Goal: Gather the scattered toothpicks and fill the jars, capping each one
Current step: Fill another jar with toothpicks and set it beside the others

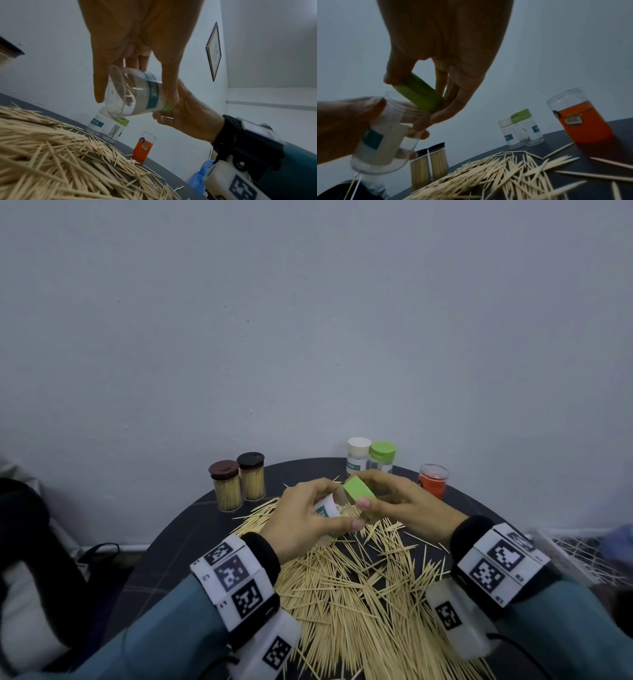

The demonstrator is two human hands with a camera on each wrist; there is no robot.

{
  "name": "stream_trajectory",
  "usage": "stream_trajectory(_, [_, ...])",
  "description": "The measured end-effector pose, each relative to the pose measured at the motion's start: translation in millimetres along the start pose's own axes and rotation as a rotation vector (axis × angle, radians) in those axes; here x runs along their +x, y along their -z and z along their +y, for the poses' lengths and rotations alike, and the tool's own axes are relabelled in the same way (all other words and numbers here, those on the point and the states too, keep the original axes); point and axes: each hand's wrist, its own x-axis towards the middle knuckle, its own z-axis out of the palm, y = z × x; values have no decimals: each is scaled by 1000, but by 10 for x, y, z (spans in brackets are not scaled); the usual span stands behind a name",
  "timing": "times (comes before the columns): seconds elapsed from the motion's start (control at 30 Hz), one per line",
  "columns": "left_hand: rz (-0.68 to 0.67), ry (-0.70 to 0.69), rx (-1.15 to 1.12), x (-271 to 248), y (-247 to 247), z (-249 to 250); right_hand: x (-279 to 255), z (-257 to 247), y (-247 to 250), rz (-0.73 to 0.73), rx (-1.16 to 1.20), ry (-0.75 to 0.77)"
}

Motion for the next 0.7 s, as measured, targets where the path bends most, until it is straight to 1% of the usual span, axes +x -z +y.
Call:
stream_trajectory(0.1, [-38,17,-46,10,-42,4,-41,-13,65,-4,39,-47])
stream_trajectory(0.2, [-19,34,-89,31,-77,14,-56,42,156,47,26,-95])
stream_trajectory(0.27, [-6,36,-96,37,-78,22,-65,122,255,86,-115,-167])
stream_trajectory(0.37, [-30,23,-47,24,-47,37,-119,290,458,70,-648,-312])
stream_trajectory(0.43, [-38,17,-44,16,-25,40,-178,413,586,36,-831,-431])
stream_trajectory(0.53, [-47,18,-46,15,-16,44,-251,519,707,-42,-958,-650])
stream_trajectory(0.6, [-63,31,-45,19,-26,31,-276,575,741,-56,-980,-714])
stream_trajectory(0.7, [-88,44,-53,9,-42,13,-292,614,731,-70,-980,-748])
